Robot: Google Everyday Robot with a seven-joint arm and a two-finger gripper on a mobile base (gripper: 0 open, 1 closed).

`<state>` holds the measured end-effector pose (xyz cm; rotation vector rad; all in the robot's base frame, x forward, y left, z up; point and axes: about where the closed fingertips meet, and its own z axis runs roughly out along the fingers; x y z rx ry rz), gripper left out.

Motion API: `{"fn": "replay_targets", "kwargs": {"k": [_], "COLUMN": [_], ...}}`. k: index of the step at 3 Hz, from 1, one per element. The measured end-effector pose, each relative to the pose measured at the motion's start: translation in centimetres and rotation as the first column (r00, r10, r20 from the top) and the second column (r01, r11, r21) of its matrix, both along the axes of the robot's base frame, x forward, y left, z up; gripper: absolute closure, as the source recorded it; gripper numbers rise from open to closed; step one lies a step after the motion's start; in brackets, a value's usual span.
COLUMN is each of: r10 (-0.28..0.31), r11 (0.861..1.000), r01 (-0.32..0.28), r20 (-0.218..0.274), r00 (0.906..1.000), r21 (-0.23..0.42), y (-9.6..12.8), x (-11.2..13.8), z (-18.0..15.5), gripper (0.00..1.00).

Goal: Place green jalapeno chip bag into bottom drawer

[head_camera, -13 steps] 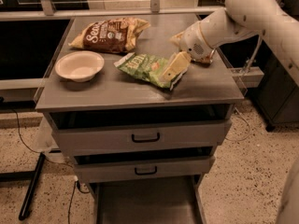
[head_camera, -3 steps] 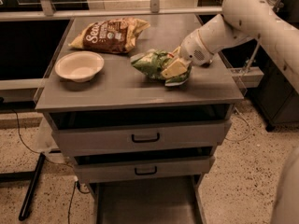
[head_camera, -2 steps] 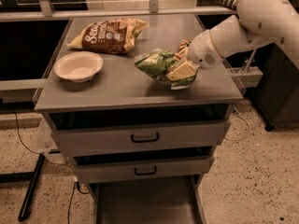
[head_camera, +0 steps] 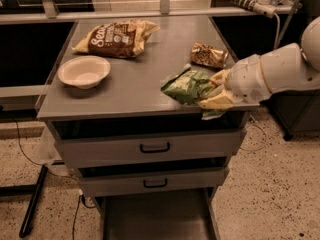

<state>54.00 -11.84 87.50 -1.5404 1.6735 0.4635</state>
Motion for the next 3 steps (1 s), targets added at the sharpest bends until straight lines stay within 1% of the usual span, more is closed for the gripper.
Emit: {"fn": "replay_targets", "kwargs": {"k": [1,2,3], "r10": [-0.012,-0.025,-0.033], "r11": [1.000,1.000,0.999], "r01": [0.011,0.023,0.032], "r20": [0.055,0.098,0.031], "r00": [0.9984,0.9949,0.9990], "r21": [0.015,0.019,0.043], "y": [-2.2,-4.1,-4.8], "x": [-4.9,-9.3,-11.5], "z": [-2.1,-6.0,-13.1], "gripper": [1.00,1.00,1.00]}}
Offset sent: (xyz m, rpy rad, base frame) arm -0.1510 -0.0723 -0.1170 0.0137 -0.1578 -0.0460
